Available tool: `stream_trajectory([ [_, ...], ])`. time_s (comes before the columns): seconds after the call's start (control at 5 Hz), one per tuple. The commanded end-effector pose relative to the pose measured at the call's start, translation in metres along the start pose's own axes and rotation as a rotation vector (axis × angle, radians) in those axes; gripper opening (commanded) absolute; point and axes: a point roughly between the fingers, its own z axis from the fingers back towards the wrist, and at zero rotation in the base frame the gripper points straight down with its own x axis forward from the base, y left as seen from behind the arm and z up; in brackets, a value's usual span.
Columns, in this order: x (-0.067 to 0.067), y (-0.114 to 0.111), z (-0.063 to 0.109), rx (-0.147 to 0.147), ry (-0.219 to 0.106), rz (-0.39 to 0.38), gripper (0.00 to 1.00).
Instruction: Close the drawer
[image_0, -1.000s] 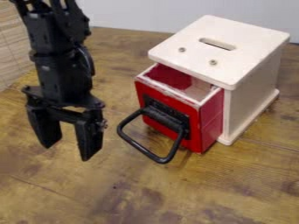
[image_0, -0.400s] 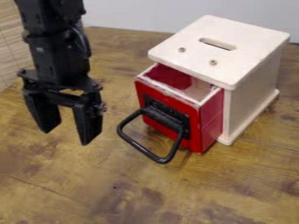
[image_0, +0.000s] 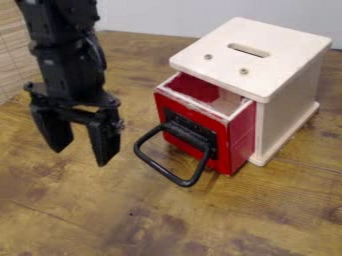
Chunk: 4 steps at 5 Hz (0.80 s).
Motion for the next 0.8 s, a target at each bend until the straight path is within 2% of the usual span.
stream_trajectory([
  [0.0,-0.002,0.0,0.017,0.006,-0.062,-0.014,1.0],
  [0.4,0.002,0.001,0.013,0.005,-0.022,-0.027,1.0],
  [0.6,0.008,0.001,0.013,0.009,-0.012,-0.031,1.0],
])
